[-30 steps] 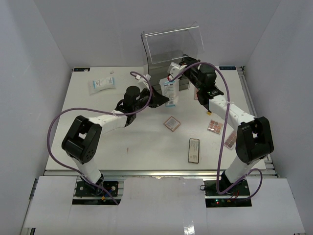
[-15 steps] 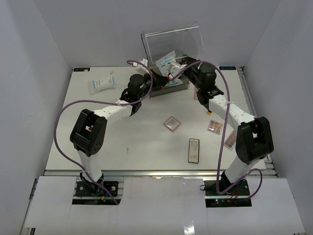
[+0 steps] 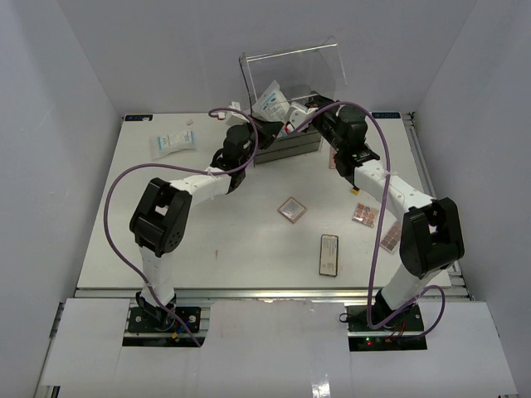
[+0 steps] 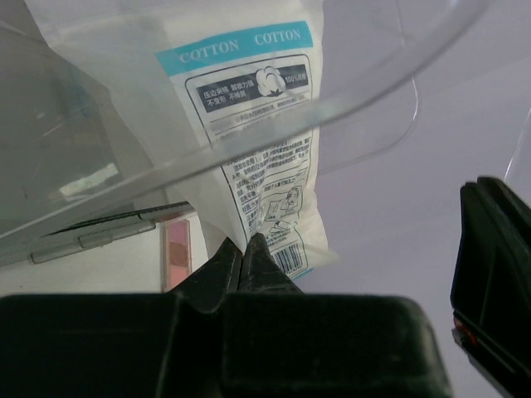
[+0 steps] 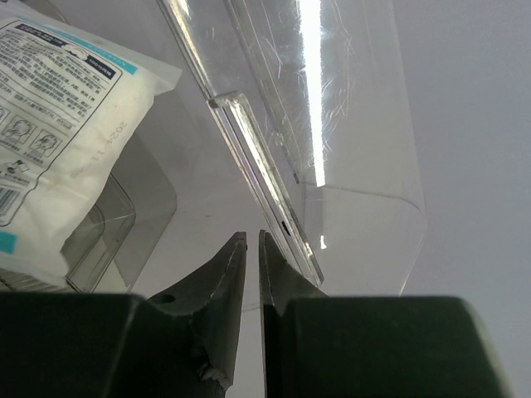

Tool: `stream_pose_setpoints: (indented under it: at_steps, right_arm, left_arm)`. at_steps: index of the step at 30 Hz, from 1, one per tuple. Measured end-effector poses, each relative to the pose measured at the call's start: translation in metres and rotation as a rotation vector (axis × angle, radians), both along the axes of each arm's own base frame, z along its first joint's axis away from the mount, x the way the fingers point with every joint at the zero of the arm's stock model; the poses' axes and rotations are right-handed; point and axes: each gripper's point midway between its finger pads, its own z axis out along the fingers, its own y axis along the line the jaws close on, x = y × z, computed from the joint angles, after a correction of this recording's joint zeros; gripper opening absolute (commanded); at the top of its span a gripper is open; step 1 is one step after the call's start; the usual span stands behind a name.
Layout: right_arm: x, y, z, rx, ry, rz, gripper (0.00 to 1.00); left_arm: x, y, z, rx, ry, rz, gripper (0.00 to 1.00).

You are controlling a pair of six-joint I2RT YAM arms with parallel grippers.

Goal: Organize the makeup

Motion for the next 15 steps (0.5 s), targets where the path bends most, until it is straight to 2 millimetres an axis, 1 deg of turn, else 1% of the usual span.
stream_pose_setpoints:
  at_steps: [4, 7, 9, 11, 12, 15]
  right_arm:
    - [0.000, 0.000, 0.000, 0.004, 0.003, 0.001, 0.18]
    - [0.000, 0.000, 0.000, 0.007, 0.005, 0.001, 0.18]
    - [0.000, 0.000, 0.000, 0.009, 0.006, 0.001, 0.18]
    - [0.000, 0.000, 0.000, 0.011, 0.007, 0.001, 0.18]
    - [0.000, 0.000, 0.000, 0.011, 0.007, 0.001, 0.18]
    - [0.000, 0.000, 0.000, 0.012, 0.008, 0.001, 0.18]
  left_arm:
    - [0.007, 0.001, 0.007, -0.056, 0.015, 0.045, 0.00]
    - [0.016, -0.002, 0.015, -0.103, 0.015, 0.066, 0.00]
    - [0.022, -0.005, 0.016, -0.124, 0.022, 0.077, 0.00]
    - [0.027, -0.006, 0.014, -0.137, 0.036, 0.090, 0.00]
    - [0.029, -0.006, 0.012, -0.140, 0.043, 0.097, 0.02]
    - [0.033, -0.006, 0.008, -0.148, 0.063, 0.114, 0.13]
